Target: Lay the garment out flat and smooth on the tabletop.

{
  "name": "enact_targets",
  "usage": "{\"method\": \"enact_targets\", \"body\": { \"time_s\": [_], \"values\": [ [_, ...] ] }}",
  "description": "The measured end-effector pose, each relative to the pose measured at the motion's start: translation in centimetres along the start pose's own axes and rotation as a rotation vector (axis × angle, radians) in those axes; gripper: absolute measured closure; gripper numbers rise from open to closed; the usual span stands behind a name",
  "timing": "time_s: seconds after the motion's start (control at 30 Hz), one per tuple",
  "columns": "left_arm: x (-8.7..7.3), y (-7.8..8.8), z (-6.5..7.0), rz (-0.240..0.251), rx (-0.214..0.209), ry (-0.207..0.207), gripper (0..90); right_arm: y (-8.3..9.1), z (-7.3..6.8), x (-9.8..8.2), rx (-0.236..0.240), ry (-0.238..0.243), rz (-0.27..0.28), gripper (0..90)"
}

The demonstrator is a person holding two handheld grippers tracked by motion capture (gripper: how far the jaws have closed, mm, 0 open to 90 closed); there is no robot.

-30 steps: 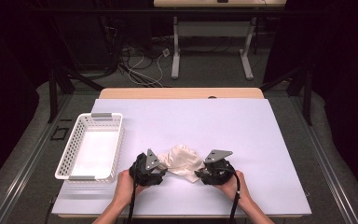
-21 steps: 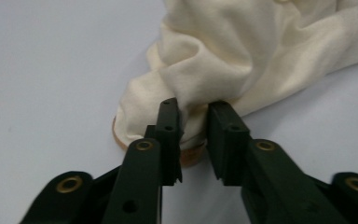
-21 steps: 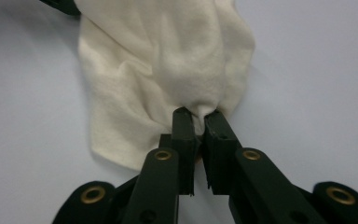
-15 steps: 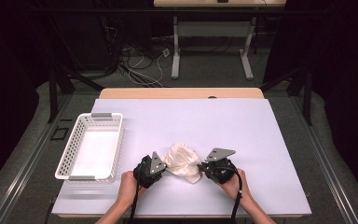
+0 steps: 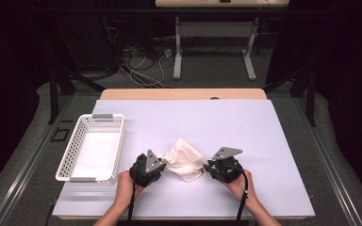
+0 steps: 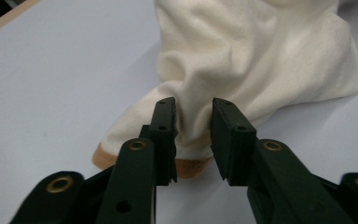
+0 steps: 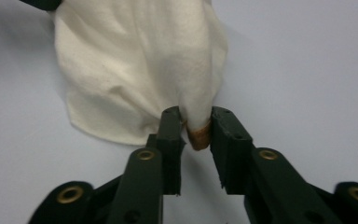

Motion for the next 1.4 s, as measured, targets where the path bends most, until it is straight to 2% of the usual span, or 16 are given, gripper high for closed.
{"method": "enact_targets", "body": {
  "time_s": [0.07, 0.27, 0.3, 0.43, 0.5, 0.57, 0.7, 0.73, 0.77, 0.8, 0.83, 0.87, 1.0, 1.13, 1.27, 1.4],
  "values": [
    [-0.2, 0.3, -0.5, -0.003, 0.004, 0.009, 60.2, 0.4, -0.4, 0.4, 0.003, 0.008, 0.017, 58.2],
    [-0.4, 0.7, -1.4, -0.005, -0.007, 0.077, 50.2, 1.4, -1.5, 1.1, 0.005, 0.057, 0.047, 46.6],
    [-0.4, 0.6, -1.4, -0.012, -0.009, 0.077, 45.4, 1.6, -2.0, 1.4, -0.003, 0.074, 0.064, 41.5],
    [-0.8, 0.3, -1.1, -0.038, -0.04, 0.092, 37.5, 1.9, -2.8, 2.0, -0.001, 0.094, 0.087, 35.3],
    [-0.8, 0.3, -1.0, -0.045, -0.046, 0.084, 33.3, 1.8, -3.6, 2.3, 0.037, 0.119, 0.094, 27.3],
    [-0.7, 0.2, -0.7, -0.044, -0.05, 0.071, 30.8, 1.1, -4.6, 2.1, 0.075, 0.137, 0.06, 22.6],
    [-0.7, -0.1, -0.3, -0.056, -0.058, 0.06, 31.1, -1.2, -4.9, 1.2, 0.039, 0.172, -0.03, 38.5],
    [-0.7, -0.2, -0.2, -0.054, -0.061, 0.067, 32.0, -1.6, -4.7, 1.0, 0.033, 0.166, -0.044, 47.5],
    [-0.8, -0.3, -0.1, -0.06, -0.077, 0.065, 38.4, -2.4, -4.5, 0.7, 0.058, 0.162, -0.07, 65.6],
    [-0.9, -0.4, 0.2, -0.073, -0.1, 0.056, 45.2, -2.8, -4.5, 0.5, 0.067, 0.17, -0.08, 69.4],
    [-0.9, -0.4, 0.2, -0.073, -0.1, 0.056, 46.1, -2.8, -4.5, 0.5, 0.067, 0.17, -0.08, 69.4],
    [-0.9, -0.3, 0.3, -0.074, -0.101, 0.05, 47.0, -3.1, -4.5, 0.4, 0.083, 0.158, -0.088, 80.3],
    [-0.9, -0.4, 0.3, -0.069, -0.102, 0.058, 48.9, -3.0, -4.5, 0.3, 0.078, 0.172, -0.092, 90.0],
    [-0.6, -0.2, 0.2, -0.056, -0.088, 0.059, 43.2, -2.7, -4.2, 0.4, 0.079, 0.144, -0.077, 90.0],
    [-0.6, 0.0, -0.1, -0.051, -0.085, 0.075, 37.0, -1.6, -3.6, 1.3, 0.074, 0.127, -0.027, 90.0],
    [-0.5, 0.3, -0.3, -0.038, -0.072, 0.081, 33.7, -0.7, -2.8, 2.0, 0.046, 0.111, 0.008, 90.0]
  ]
}}
Point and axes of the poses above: each handheld gripper's, and its own axes: y roughly backward along the jaws, x roughly out of its top, z roughly to its right, the point moved 10 cm from there along -y, roughly forward along the jaws
